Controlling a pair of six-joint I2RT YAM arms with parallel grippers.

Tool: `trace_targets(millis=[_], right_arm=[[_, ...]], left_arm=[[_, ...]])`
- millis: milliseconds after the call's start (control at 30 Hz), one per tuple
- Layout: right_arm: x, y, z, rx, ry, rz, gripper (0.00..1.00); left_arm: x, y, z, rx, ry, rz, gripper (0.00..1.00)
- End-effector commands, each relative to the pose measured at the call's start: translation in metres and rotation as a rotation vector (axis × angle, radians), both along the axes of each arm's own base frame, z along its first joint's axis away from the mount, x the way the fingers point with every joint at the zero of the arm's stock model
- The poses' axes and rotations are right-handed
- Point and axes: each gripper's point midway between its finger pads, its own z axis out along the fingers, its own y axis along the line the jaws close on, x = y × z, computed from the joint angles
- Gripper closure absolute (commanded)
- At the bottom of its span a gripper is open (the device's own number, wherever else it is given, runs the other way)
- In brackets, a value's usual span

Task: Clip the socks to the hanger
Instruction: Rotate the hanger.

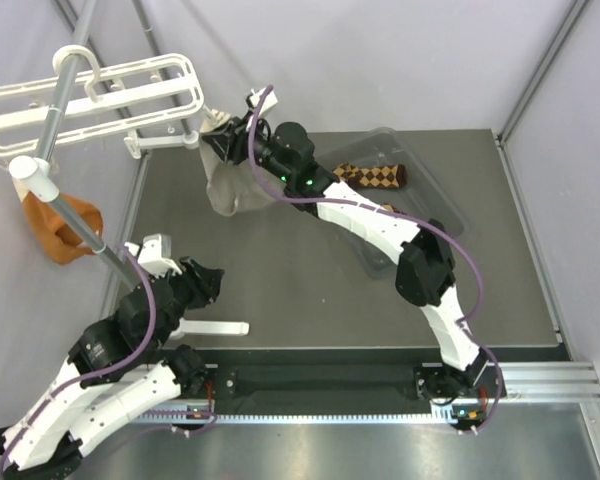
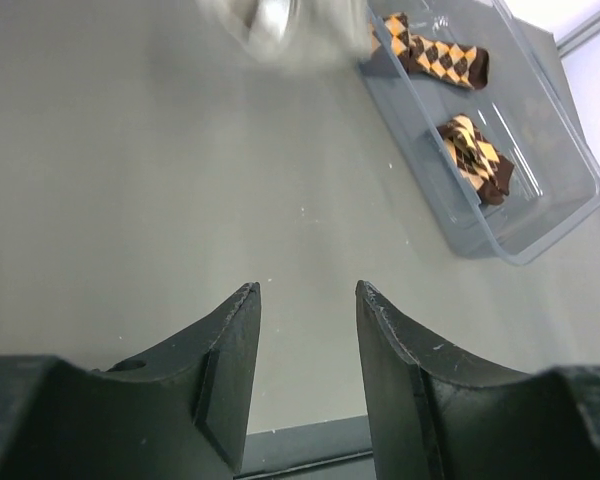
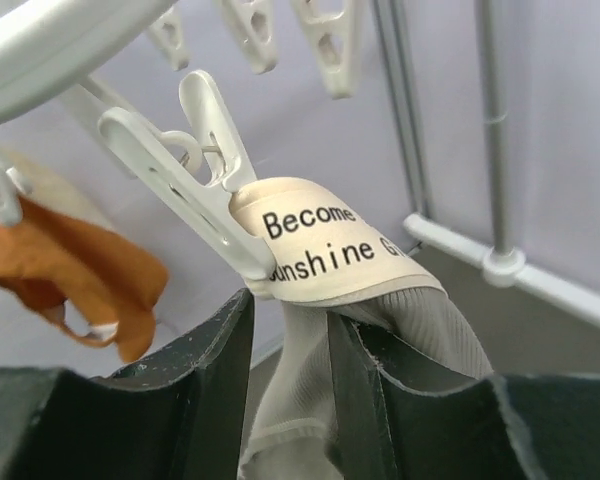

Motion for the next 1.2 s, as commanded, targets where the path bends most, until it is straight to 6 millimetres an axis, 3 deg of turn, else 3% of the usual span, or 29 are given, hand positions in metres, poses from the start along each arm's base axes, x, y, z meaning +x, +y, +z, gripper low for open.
trace_targets(millis=[0,100,233,400,433,467,533,600,700,933,1000,1167], right_arm=[[0.014,0.000,0.049,0.083,-0.151,-0.018,0.64],[0.019,0.006,0.054,0.097,-0.187,-0.015,0.62],[0.024,-0.003,0.061,0.115,-0.189,-0.047,0.61],[0.015,-0.021,0.070,0.090,-0.146,-0.051,0.57],[0.015,-0.022,0.061,0.042,-0.115,-0.054,0.56],[0.011,-0.028,0.071,0.036,-0.118,-0.059,0.56],[0.008,-0.032,0.065,-0.016,-0.091,-0.064,0.55],[0.003,-0.040,0.071,-0.037,-0.095,-0.054,0.53],[-0.023,-0.046,0.082,-0.053,-0.144,0.034,0.48],[-0.057,-0.037,0.090,-0.009,-0.248,0.202,0.37],[-0.063,-0.032,0.098,0.028,-0.276,0.226,0.31],[-0.071,-0.018,0.113,0.139,-0.292,0.276,0.25]], left_arm=[[0.002,-0.010,0.005,-0.010,-0.006,-0.031,0.52],[0.002,-0.017,0.012,-0.026,-0.009,-0.061,0.52],[0.001,-0.022,0.029,-0.066,-0.026,-0.080,0.53],[0.001,-0.035,0.052,-0.115,-0.053,-0.128,0.52],[0.000,-0.035,0.062,-0.126,-0.066,-0.132,0.52],[0.000,-0.036,0.067,-0.123,-0.072,-0.140,0.52],[-0.001,-0.039,0.083,-0.136,-0.091,-0.164,0.52],[-0.002,-0.045,0.096,-0.147,-0.112,-0.195,0.52],[-0.007,-0.056,0.128,-0.187,-0.181,-0.272,0.52],[-0.021,-0.075,0.186,-0.269,-0.345,-0.418,0.51],[-0.021,-0.070,0.188,-0.258,-0.358,-0.409,0.51],[-0.015,-0.031,0.152,-0.248,-0.276,-0.214,0.52]])
